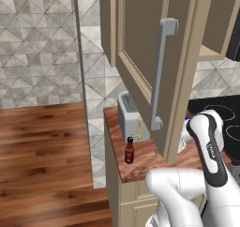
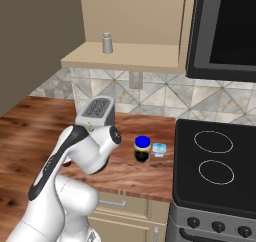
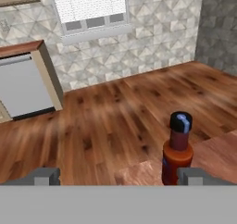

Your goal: There are various items on the counter. Only move the condiments/shakers into the cabinet.

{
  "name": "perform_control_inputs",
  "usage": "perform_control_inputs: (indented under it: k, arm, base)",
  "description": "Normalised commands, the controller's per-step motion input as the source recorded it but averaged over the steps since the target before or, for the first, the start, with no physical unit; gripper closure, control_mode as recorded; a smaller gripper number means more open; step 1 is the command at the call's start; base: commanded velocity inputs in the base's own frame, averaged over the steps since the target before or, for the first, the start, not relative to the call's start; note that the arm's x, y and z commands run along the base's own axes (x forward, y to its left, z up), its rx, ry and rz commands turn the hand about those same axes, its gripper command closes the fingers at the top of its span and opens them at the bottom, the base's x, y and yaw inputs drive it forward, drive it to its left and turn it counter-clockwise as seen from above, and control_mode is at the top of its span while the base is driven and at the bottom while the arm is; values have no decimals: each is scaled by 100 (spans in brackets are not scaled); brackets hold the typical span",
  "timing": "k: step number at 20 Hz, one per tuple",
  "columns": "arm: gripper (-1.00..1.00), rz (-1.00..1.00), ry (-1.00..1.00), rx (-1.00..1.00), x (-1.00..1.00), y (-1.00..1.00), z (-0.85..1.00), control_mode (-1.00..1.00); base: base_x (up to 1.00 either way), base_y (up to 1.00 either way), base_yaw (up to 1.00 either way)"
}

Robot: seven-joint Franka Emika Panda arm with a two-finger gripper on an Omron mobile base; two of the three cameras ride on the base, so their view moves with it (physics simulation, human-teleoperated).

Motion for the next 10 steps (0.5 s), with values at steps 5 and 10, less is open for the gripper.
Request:
perform_control_inputs:
  k: [5, 10]
  arm:
    - [-100, 2, 1, 0, 29, 9, -29, -100]
    - [-100, 4, 0, 0, 23, 9, -27, -100]
  base:
    - [0, 0, 0]
    - [0, 0, 0]
